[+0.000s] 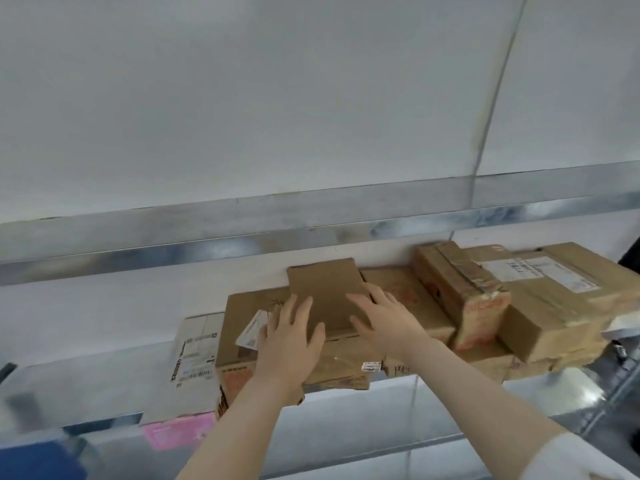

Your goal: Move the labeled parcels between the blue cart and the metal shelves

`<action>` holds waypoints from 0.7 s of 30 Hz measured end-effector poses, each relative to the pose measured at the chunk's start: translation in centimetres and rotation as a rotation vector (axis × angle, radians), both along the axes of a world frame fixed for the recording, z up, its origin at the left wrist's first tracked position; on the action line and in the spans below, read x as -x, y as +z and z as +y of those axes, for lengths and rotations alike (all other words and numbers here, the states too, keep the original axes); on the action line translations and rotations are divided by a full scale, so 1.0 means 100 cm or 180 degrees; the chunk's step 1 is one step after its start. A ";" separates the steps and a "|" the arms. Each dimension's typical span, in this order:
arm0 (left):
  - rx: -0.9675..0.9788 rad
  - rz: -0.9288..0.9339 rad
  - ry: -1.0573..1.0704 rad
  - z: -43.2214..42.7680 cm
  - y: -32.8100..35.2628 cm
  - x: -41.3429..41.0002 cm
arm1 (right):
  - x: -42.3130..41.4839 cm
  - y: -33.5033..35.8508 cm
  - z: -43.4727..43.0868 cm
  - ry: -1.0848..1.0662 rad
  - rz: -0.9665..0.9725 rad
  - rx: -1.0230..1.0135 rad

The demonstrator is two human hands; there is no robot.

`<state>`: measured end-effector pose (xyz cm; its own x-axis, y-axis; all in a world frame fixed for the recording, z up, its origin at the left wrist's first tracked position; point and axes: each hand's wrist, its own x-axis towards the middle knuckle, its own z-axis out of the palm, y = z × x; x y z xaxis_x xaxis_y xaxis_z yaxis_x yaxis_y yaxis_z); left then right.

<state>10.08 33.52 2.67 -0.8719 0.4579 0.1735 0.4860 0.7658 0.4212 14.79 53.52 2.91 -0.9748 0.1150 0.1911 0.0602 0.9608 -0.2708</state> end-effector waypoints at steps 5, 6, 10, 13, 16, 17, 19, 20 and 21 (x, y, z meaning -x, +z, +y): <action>0.0211 -0.0163 0.0025 0.024 -0.021 0.026 | 0.030 -0.023 0.016 0.0108 -0.0134 0.0197; 0.0193 -0.0233 0.0026 0.027 -0.023 0.031 | 0.033 -0.026 0.018 0.0088 -0.0161 0.0280; 0.0169 -0.0370 0.0012 0.036 -0.031 0.049 | 0.046 -0.034 0.024 0.0140 -0.0232 0.0560; -0.0021 -0.0466 -0.0070 0.035 -0.035 0.055 | 0.053 -0.038 0.024 0.0258 -0.0334 0.0704; -0.0179 -0.0391 -0.0106 0.032 -0.040 0.056 | 0.057 -0.040 0.023 0.0357 -0.0453 0.0847; -0.0207 -0.0377 -0.0100 0.032 -0.040 0.056 | 0.058 -0.041 0.023 0.0371 -0.0448 0.0878; -0.0243 -0.0377 -0.0070 0.033 -0.040 0.056 | 0.058 -0.040 0.022 0.0372 -0.0412 0.0946; -0.0266 -0.0372 -0.0051 0.034 -0.040 0.055 | 0.057 -0.039 0.023 0.0373 -0.0391 0.0982; -0.0291 -0.0359 -0.0034 0.035 -0.041 0.055 | 0.056 -0.039 0.023 0.0378 -0.0362 0.1007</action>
<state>4.61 36.99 -1.40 -0.8835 0.4539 0.1161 0.4394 0.7168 0.5414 9.21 55.82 -0.98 -0.9979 0.0358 0.0536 0.0001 0.8325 -0.5540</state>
